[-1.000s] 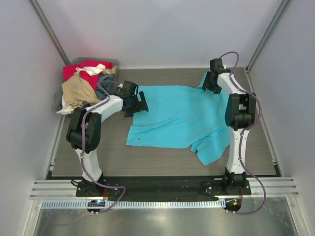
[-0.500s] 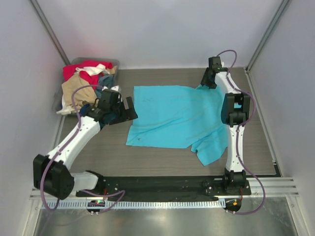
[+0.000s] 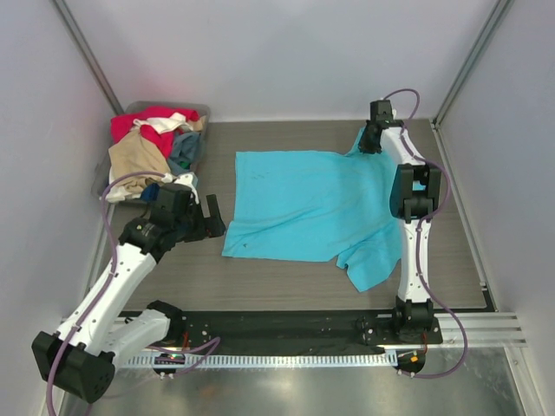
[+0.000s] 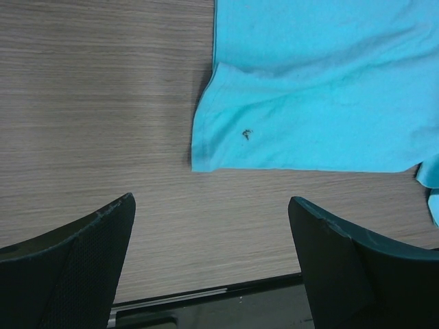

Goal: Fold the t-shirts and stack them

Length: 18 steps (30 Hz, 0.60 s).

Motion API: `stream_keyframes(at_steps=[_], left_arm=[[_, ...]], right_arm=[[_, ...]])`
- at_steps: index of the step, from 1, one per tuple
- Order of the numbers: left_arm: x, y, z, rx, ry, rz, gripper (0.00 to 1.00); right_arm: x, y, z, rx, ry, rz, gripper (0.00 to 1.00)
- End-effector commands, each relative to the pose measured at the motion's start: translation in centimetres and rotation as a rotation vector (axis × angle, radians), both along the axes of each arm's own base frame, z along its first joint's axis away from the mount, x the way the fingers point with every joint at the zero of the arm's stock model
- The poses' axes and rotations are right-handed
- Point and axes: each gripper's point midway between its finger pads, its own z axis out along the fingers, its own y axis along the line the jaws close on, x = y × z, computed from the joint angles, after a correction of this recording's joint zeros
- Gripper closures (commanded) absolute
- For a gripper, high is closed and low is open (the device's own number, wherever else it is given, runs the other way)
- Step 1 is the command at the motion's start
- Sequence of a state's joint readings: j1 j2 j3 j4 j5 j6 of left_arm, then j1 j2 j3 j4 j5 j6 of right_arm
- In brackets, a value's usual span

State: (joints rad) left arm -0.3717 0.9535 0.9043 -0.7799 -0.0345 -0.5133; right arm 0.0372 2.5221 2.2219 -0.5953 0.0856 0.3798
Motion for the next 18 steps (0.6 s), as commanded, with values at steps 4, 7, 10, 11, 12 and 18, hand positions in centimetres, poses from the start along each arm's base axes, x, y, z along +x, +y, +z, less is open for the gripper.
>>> stream_keyframes(at_steps=[4, 7, 10, 11, 12, 18], left_arm=[[0.3, -0.1, 0.1, 0.010, -0.015, -0.022, 0.08], [0.3, 0.0, 0.2, 0.014, -0.027, -0.016, 0.08], [0.3, 0.2, 0.4, 0.015, -0.037, -0.010, 0.08], [0.3, 0.3, 0.5, 0.014, -0.041, -0.007, 0.08], [0.3, 0.2, 0.5, 0.014, -0.045, -0.008, 0.08], [0.4, 0.3, 0.5, 0.017, -0.044, -0.008, 0.08]], right_arm=[[1.9, 2.8, 3.3, 0.087, -0.091, 0.036, 0.93], [2.9, 5.3, 5.3, 0.095, -0.146, 0.074, 0.91], [3.7, 8.0, 7.0, 0.099, -0.198, 0.114, 0.84], [4.1, 8.6, 7.0, 0.102, -0.215, 0.118, 0.81], [4.5, 9.0, 7.4, 0.115, -0.236, 0.112, 0.79], [6.9, 14.1, 7.5, 0.274, -0.367, 0.219, 0.48]])
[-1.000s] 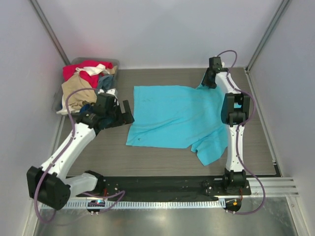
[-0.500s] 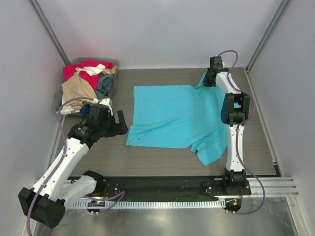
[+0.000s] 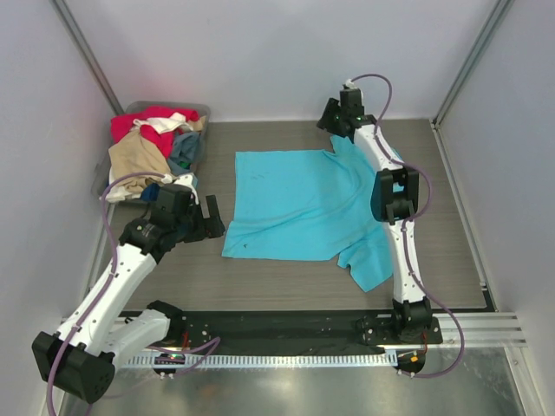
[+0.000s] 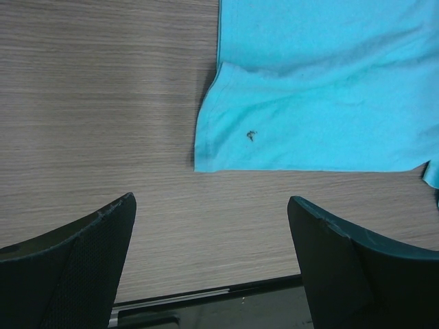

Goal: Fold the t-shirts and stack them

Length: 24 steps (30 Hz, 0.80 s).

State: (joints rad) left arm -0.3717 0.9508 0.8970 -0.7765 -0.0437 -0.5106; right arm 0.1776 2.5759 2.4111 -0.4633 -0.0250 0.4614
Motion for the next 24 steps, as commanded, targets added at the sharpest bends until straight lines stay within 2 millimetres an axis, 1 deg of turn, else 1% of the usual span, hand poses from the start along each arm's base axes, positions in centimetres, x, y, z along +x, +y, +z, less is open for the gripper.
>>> stream_keyframes(at_steps=[1, 2, 3, 4, 5, 6, 8, 9, 10, 11, 12, 13, 14, 15, 16, 17, 18, 19, 20, 21, 22, 23, 24], left_arm=[[0.4, 0.1, 0.7, 0.010, -0.043, -0.011, 0.08], [0.4, 0.1, 0.8, 0.010, -0.044, -0.012, 0.09], [0.4, 0.2, 0.8, 0.011, -0.048, -0.010, 0.08], [0.4, 0.2, 0.8, 0.011, -0.046, -0.006, 0.08], [0.5, 0.4, 0.9, 0.015, -0.053, 0.003, 0.08], [0.6, 0.3, 0.9, 0.015, -0.053, 0.004, 0.08], [0.8, 0.2, 0.9, 0.011, -0.049, 0.009, 0.09], [0.9, 0.1, 0.8, 0.005, -0.045, 0.009, 0.09], [1.1, -0.3, 0.2, -0.004, -0.021, 0.014, 0.09], [1.6, -0.6, 0.0, -0.021, -0.026, 0.020, 0.09], [1.9, -1.0, -0.4, -0.031, -0.012, 0.031, 0.09], [2.6, -1.7, -1.4, -0.025, 0.029, 0.031, 0.09], [3.7, -2.6, -1.2, -0.050, 0.015, 0.045, 0.09], [4.5, -3.3, -1.4, -0.053, 0.019, 0.047, 0.08], [5.8, -4.5, -0.6, -0.065, -0.009, 0.036, 0.08], [7.6, -5.7, -1.8, -0.068, 0.008, 0.040, 0.08], [8.7, -6.5, -1.9, -0.076, 0.008, 0.032, 0.07], [10.0, -7.2, -1.9, -0.082, 0.003, 0.032, 0.07], [12.5, -8.5, -3.0, -0.073, 0.025, 0.031, 0.07], [14.0, -9.3, -3.0, -0.075, 0.022, 0.022, 0.06], [15.3, -10.0, -3.7, -0.076, 0.036, 0.016, 0.06], [17.9, -11.3, -4.1, -0.073, 0.036, 0.012, 0.06], [19.2, -11.7, -5.0, -0.065, 0.047, 0.011, 0.06]], right_arm=[[2.5, 2.9, 0.9, 0.147, -0.121, 0.084, 0.42], [2.5, 3.3, 0.8, 0.162, -0.122, 0.102, 0.41], [2.4, 3.6, 1.4, 0.170, -0.123, 0.118, 0.39], [2.1, 3.2, 2.1, 0.155, -0.125, 0.112, 0.39], [1.0, 2.4, 0.2, 0.129, -0.068, 0.093, 0.39], [0.6, 1.0, 4.3, 0.096, -0.123, 0.045, 0.39], [-0.8, -1.2, 5.6, 0.034, -0.129, -0.007, 0.37], [-2.8, -2.8, 7.3, 0.013, -0.128, -0.034, 0.37], [-3.6, -4.4, 7.5, -0.022, -0.122, -0.084, 0.35], [-5.5, -5.6, 5.8, -0.053, -0.067, -0.098, 0.34], [-6.7, -6.8, 5.9, -0.079, -0.052, -0.121, 0.34], [-8.0, -8.5, 8.5, -0.124, -0.084, -0.182, 0.34], [-10.1, -9.5, 6.0, -0.179, -0.019, -0.189, 0.34], [-11.2, -10.8, 5.9, -0.216, -0.006, -0.223, 0.34], [-12.2, -12.2, 6.8, -0.245, -0.015, -0.270, 0.34], [-13.6, -13.1, 5.2, -0.262, 0.041, -0.284, 0.34], [-14.1, -14.7, 4.7, -0.262, 0.071, -0.313, 0.34], [-14.5, -15.5, 4.0, -0.263, 0.102, -0.324, 0.35], [-14.8, -16.1, 2.5, -0.263, 0.161, -0.319, 0.36], [-14.9, -16.4, 1.8, -0.270, 0.189, -0.310, 0.38], [-14.9, -18.1, 1.1, -0.274, 0.220, -0.336, 0.40], [-14.8, -18.6, -0.2, -0.287, 0.263, -0.345, 0.40], [-14.6, -18.7, -0.7, -0.286, 0.273, -0.336, 0.40]])
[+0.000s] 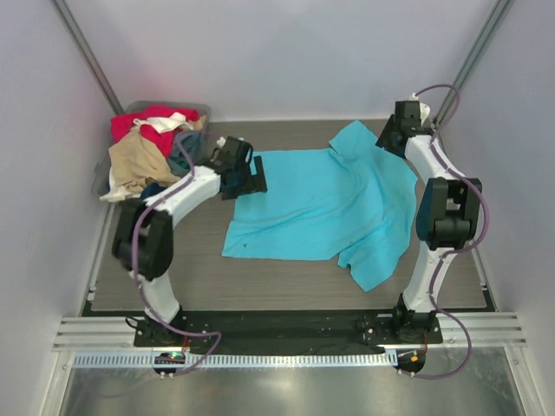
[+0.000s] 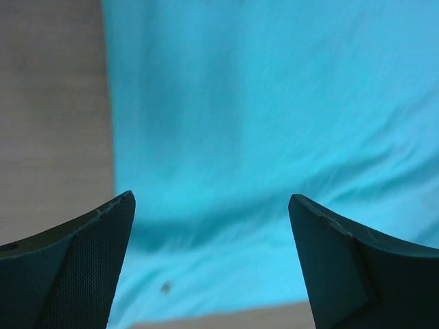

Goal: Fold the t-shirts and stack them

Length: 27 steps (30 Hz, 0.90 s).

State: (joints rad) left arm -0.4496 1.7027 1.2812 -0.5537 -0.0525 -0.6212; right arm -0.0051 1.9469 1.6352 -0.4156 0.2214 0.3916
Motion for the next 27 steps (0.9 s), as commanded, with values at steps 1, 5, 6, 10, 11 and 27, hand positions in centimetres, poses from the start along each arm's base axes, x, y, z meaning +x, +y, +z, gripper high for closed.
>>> stream_keyframes(at_steps=[1, 5, 6, 10, 11, 27], left_arm=[[7.0, -3.3, 0.8, -0.061, -0.102, 0.002, 0.06], [11.8, -4.7, -2.8, -0.058, -0.034, 0.005, 0.06], [13.6, -5.2, -4.0, -0.079, -0.016, 0.007, 0.06], [15.7, -4.1, -7.7, -0.070, 0.049, 0.040, 0.06], [16.1, -3.8, -8.1, -0.072, 0.051, 0.049, 0.06], [24.5, 5.0, -1.5, -0.119, -0.091, 0.152, 0.05]], right_arm=[[-1.3, -2.0, -6.2, -0.033, 0.204, -0.019, 0.40], [0.6, -2.2, -7.2, -0.036, 0.216, -0.034, 0.40], [0.8, -2.5, -8.7, -0.049, 0.250, -0.045, 0.40], [2.1, -3.2, -11.0, -0.075, 0.291, -0.041, 0.40], [2.7, -3.3, -11.0, -0.081, 0.286, -0.038, 0.40], [11.1, -2.8, -8.3, 0.025, 0.102, 0.043, 0.35]])
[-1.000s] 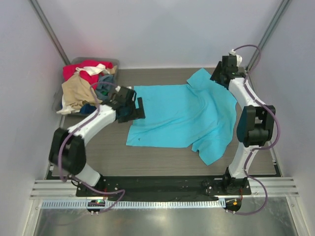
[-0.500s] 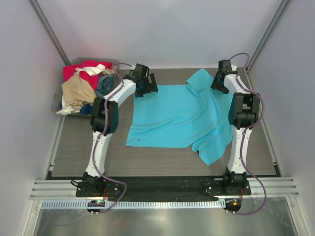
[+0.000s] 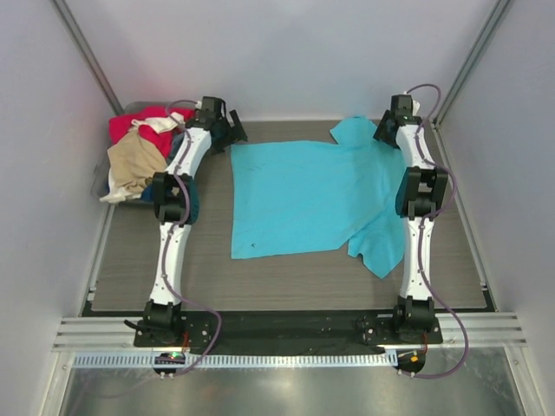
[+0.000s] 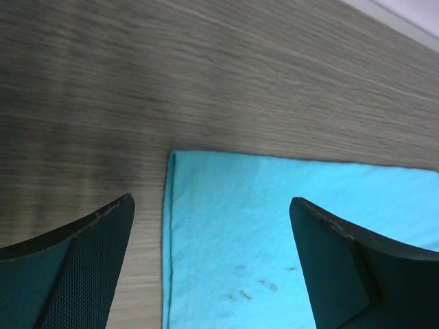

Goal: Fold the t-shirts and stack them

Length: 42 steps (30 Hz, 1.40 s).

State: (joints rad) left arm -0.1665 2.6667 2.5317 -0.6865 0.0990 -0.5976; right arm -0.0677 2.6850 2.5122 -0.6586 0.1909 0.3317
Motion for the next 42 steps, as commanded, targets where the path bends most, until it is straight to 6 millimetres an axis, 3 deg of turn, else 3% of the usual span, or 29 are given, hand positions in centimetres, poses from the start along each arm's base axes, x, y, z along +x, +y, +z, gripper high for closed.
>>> stream_keyframes(at_steps=[1, 2, 3, 4, 6, 7, 8, 9, 10, 11, 12, 13, 14, 16, 17, 19, 20, 21, 22, 23, 25, 26, 32, 37, 40, 41, 42], left_arm=[[-2.4, 0.1, 5.2, 0.038, -0.003, -0.034, 0.04], [-3.0, 0.0, 7.0, 0.054, -0.026, -0.039, 0.03], [-3.7, -0.7, 8.2, 0.096, -0.045, -0.047, 0.00], [-5.4, -0.9, 11.8, 0.118, -0.090, -0.067, 0.00], [-7.7, -1.5, 14.4, 0.186, -0.116, -0.060, 0.00], [-10.3, -1.4, 15.6, 0.205, -0.104, -0.065, 0.00], [-11.9, -1.6, 16.3, 0.215, -0.104, -0.066, 0.00], [-13.7, -2.6, 16.7, 0.219, -0.099, -0.086, 0.00], [-15.4, -2.3, 16.2, 0.236, -0.078, -0.073, 0.00], [-19.0, -1.7, 15.7, 0.228, -0.050, -0.058, 0.00], [-21.3, -2.1, 13.9, 0.219, -0.018, -0.065, 0.00], [-22.5, -3.1, 14.1, 0.133, -0.057, -0.087, 0.00], [-26.8, -2.0, 10.4, 0.120, 0.022, -0.086, 0.00], [-30.0, -1.9, 9.0, 0.057, 0.035, -0.048, 0.00], [-33.3, -0.9, 6.6, 0.063, 0.073, -0.042, 0.00], [-36.0, -1.6, 5.2, 0.039, 0.087, -0.055, 0.03], [-37.0, -1.5, 4.7, 0.036, 0.086, -0.058, 0.06], [-38.8, -1.5, 3.4, 0.027, 0.100, -0.066, 0.07], [-39.5, -1.3, 2.9, 0.024, 0.102, -0.063, 0.08], [-40.1, -1.4, 2.5, 0.014, 0.105, -0.068, 0.09], [-41.0, -1.0, 1.0, -0.001, 0.110, -0.057, 0.10], [-41.3, -1.0, 0.5, -0.006, 0.114, -0.057, 0.10], [-41.2, -1.0, -2.5, -0.002, 0.134, -0.038, 0.17], [-40.2, -2.1, -4.3, -0.037, 0.136, -0.033, 0.31], [-39.5, -2.7, -5.0, -0.039, 0.141, -0.044, 0.55], [-39.5, -3.2, -5.3, -0.048, 0.154, -0.057, 0.74], [-39.1, -3.5, -5.0, -0.052, 0.144, -0.070, 0.85]], right_arm=[[-0.6, 1.0, 4.1, 0.039, -0.031, 0.042, 0.35], [-1.1, 1.1, 5.0, 0.038, -0.035, 0.049, 0.35], [-1.4, 1.1, 8.8, 0.030, -0.090, 0.055, 0.34], [-1.8, 1.0, 10.8, 0.022, -0.115, 0.054, 0.34], [-3.2, 0.9, 12.7, 0.012, -0.124, 0.040, 0.33], [-4.4, 0.7, 17.4, 0.002, -0.193, 0.027, 0.33], [-6.0, 0.8, 16.6, 0.015, -0.159, 0.005, 0.32], [-7.4, 0.8, 17.9, 0.021, -0.171, -0.016, 0.31], [-9.5, 0.9, 21.3, 0.029, -0.220, -0.029, 0.31], [-12.0, 1.2, 19.0, 0.045, -0.152, -0.043, 0.31], [-13.8, 1.5, 18.8, 0.080, -0.145, -0.070, 0.31], [-15.4, 2.1, 18.3, 0.101, -0.130, -0.065, 0.31], [-19.0, 2.8, 17.6, 0.131, -0.112, -0.063, 0.31], [-22.9, 3.6, 16.4, 0.174, -0.086, -0.086, 0.31], [-26.6, 4.0, 14.5, 0.190, -0.049, -0.093, 0.32], [-30.4, 4.5, 13.2, 0.223, -0.046, -0.125, 0.32], [-33.5, 4.9, 9.6, 0.238, 0.030, -0.133, 0.32], [-35.2, 5.5, 11.0, 0.264, -0.041, -0.121, 0.32], [-36.4, 5.9, 10.4, 0.291, -0.046, -0.131, 0.32], [-38.3, 6.4, 8.5, 0.313, -0.021, -0.134, 0.32], [-39.9, 7.8, 9.1, 0.385, -0.075, -0.098, 0.31], [-40.8, 8.2, 8.0, 0.399, -0.055, -0.094, 0.32], [-41.7, 9.3, 8.8, 0.456, -0.099, -0.092, 0.33], [-42.5, 9.0, 6.5, 0.447, -0.026, -0.135, 0.36], [-43.4, 8.5, 4.5, 0.434, 0.055, -0.202, 0.37], [-43.8, 7.7, 3.6, 0.400, 0.070, -0.246, 0.37], [-44.1, 7.6, 3.2, 0.406, 0.078, -0.280, 0.37]])
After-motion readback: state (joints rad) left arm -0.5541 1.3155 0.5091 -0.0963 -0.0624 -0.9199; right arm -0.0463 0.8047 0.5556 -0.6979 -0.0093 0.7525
